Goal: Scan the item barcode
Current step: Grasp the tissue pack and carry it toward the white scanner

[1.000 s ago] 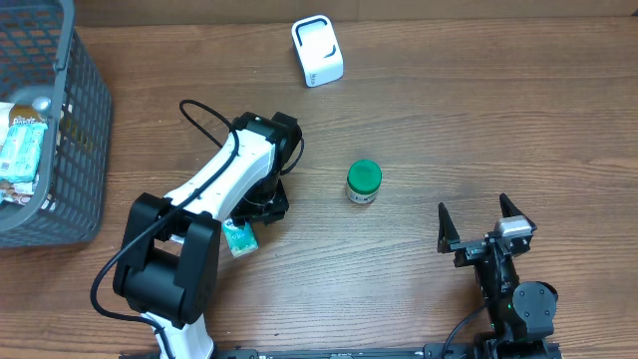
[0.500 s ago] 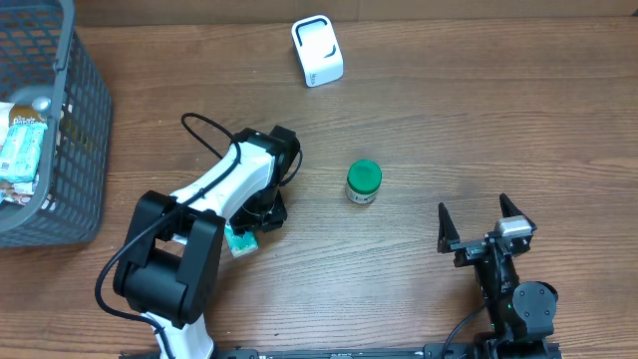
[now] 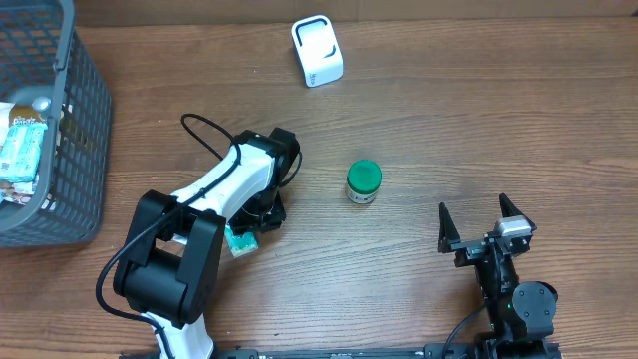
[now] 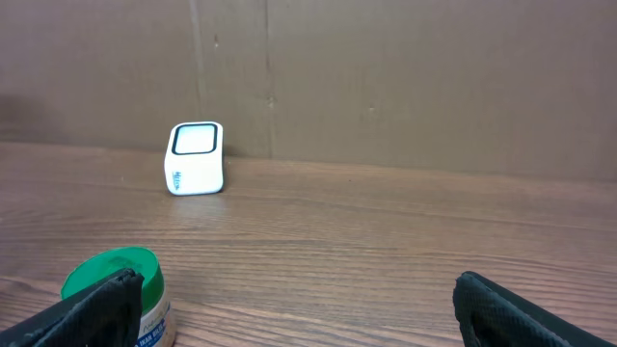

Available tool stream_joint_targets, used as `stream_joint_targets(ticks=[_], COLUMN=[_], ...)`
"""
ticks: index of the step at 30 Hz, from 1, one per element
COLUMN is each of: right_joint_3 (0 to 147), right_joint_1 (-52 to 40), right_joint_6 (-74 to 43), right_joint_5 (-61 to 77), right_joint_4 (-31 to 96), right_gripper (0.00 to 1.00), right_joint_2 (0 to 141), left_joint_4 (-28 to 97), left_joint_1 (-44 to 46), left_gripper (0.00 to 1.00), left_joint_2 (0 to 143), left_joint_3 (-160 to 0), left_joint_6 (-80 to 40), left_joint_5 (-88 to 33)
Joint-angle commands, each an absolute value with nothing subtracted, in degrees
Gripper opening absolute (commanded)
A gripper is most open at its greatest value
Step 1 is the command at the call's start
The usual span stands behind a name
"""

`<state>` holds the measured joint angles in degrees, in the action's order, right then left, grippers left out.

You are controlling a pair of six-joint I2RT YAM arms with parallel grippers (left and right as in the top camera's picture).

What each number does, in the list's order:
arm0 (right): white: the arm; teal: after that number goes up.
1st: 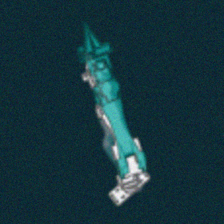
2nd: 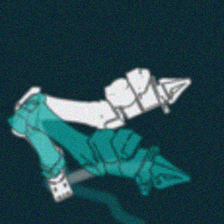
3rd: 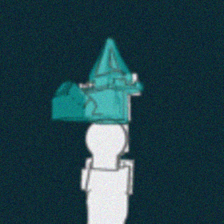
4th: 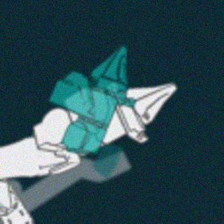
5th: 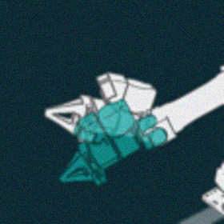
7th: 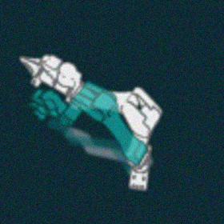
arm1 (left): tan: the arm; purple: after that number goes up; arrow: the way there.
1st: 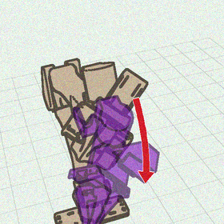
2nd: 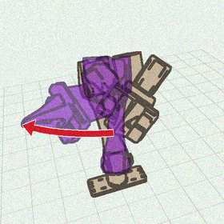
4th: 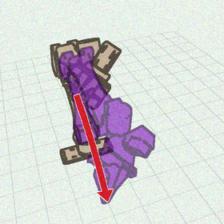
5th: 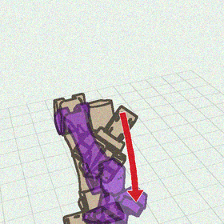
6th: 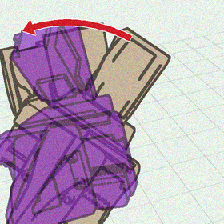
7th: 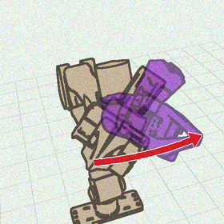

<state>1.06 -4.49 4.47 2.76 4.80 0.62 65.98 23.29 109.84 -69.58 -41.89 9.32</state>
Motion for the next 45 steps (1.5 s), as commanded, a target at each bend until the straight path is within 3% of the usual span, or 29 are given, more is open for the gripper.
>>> stream_joint_targets(ticks=[1, 12, 18, 19, 21, 22, 28, 34, 45], right_joint_3=[0.45, 0.45, 0.45, 0.45, 0.45, 0.45, 0.45, 0.45, 0.45], right_joint_1=[-4.25, -4.25, -4.25, -4.25, -4.25, -4.25, -4.25, -4.25, -4.25], right_joint_6=[4.58, 4.58, 4.58, 4.58, 4.58, 4.58, 4.58, 4.58, 4.58], right_joint_5=[2.87, 2.87, 2.87, 2.87, 2.87, 2.87, 2.87, 2.87, 2.87], right_joint_4=[4.64, 4.64, 4.64, 4.64, 4.64, 4.64, 4.64, 4.64, 4.64], right_gripper=[1.00, 1.00, 1.00, 1.00, 1.00, 1.00, 1.00, 1.00, 1.00], right_joint_2=[0.16, 0.16, 0.16, 0.16, 0.16, 0.16, 0.16, 0.16, 0.16], left_joint_4=[65.52, 61.06, 62.57, 62.87, 63.18, 63.16, 63.40, 62.26, 47.66], left_joint_1=[23.75, 23.75, 23.66, 23.66, 23.66, 23.64, 23.64, 23.64, 23.73], left_gripper=[0.44, 0.43, 0.47, 0.40, 0.12, 0.05, 0.04, 0.04, 0.05], left_joint_2=[110.34, 110.34, 110.34, 110.34, 110.34, 110.34, 109.82, 105.80, 99.59], left_joint_3=[-68.16, -64.64, -64.64, -64.64, -64.64, -64.66, -67.48, -73.30, -72.42], left_joint_6=[-42.87, -42.87, -39.07, -38.35, -38.09, -38.11, -37.08, -32.34, -26.33], left_joint_5=[10.74, 10.92, 10.48, 10.41, 10.39, 10.39, 9.34, 0.60, -19.70])
